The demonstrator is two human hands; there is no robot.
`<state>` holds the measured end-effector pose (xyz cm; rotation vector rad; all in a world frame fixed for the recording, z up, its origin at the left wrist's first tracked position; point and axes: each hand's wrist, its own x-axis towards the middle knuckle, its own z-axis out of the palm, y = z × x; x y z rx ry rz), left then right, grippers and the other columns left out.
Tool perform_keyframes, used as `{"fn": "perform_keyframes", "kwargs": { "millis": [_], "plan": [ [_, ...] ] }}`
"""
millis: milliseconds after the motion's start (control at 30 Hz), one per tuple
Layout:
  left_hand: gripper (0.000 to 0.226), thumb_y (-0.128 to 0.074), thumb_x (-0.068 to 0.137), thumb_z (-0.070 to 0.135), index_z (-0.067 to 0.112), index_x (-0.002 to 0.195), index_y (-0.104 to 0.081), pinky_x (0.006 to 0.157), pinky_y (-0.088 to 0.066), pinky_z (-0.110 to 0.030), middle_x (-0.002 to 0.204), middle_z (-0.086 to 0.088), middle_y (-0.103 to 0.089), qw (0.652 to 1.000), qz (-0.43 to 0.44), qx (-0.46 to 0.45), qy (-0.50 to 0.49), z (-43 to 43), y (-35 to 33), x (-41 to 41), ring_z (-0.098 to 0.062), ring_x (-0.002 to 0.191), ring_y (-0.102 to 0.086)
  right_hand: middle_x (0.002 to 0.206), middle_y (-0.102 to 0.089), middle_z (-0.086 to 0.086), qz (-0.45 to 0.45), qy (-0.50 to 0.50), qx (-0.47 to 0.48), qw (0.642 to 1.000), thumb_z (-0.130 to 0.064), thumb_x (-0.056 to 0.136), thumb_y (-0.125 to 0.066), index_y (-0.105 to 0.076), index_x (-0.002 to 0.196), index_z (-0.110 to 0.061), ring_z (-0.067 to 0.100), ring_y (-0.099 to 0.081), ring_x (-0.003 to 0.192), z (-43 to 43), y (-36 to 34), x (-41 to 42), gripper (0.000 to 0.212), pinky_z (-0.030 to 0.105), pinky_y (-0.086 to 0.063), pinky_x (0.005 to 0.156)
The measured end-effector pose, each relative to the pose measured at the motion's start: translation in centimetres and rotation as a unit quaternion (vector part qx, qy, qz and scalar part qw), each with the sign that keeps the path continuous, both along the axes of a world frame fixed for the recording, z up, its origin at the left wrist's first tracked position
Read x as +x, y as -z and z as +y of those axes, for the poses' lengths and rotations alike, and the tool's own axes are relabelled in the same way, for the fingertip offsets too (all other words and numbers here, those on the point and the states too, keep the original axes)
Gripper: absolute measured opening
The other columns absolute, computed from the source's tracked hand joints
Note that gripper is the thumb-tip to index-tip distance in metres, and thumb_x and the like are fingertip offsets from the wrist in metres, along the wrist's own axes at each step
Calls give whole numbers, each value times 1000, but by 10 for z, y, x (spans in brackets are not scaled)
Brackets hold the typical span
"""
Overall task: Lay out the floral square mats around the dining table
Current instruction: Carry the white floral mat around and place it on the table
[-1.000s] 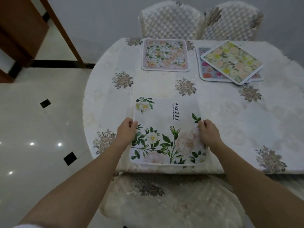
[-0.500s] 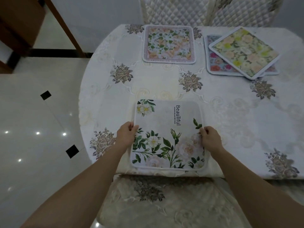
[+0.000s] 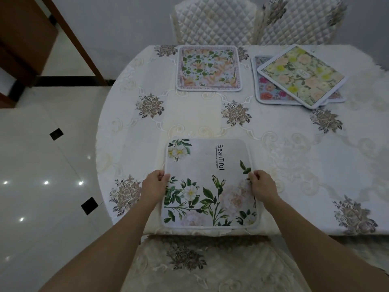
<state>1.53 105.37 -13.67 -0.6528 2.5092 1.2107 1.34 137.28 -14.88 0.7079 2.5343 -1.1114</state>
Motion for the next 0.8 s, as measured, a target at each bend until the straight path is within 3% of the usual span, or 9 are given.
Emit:
{"fn": "perform_keyframes", "kwargs": {
  "millis": [133,467,533,667,800],
  "plan": [
    [24,-58,97,26,5,92,-65,70,-40,-30,83,-5,-67,999,-1,-28,16,2,-5,0,-22,79,-60,79,-57,3,-5,-2,6,1000,-25,101,-44,-60,95,-6,17,-50,72,1,-1,1,25,24,-31,55],
    [23,-57,97,26,5,97,-67,73,-37,-27,87,-3,-64,998,-9,-52,36,9,-8,-3,-21,83,-58,74,-55,-1,-2,5,9,1000,-23,101,-44,-59,91,-6,13,-49,66,5,-4,2,25,23,-30,53],
    [24,-58,97,27,5,98,-67,73,-37,-27,87,-4,-64,998,-18,-54,41,9,-9,-5,-24,87,-61,73,-54,-2,0,5,7,1000,-22,102,-44,-58,91,-7,18,-52,71,6,-4,3,23,23,-30,54],
    [28,-58,95,39,12,101,-65,73,-39,-28,96,-6,-68,988,-48,-121,77,5,-10,-14,-22,86,-59,93,-58,5,7,56,-7,998,-21,101,-44,-55,108,-9,21,-51,85,7,-5,2,17,31,-37,70],
    [37,-47,93,50,14,101,-50,64,-45,-34,89,-4,-58,954,-27,-275,115,12,-16,-17,-27,77,-56,114,-53,14,70,57,80,993,-17,99,-44,-52,121,-7,24,-48,91,1,-3,2,26,35,-39,77]
  ]
}}
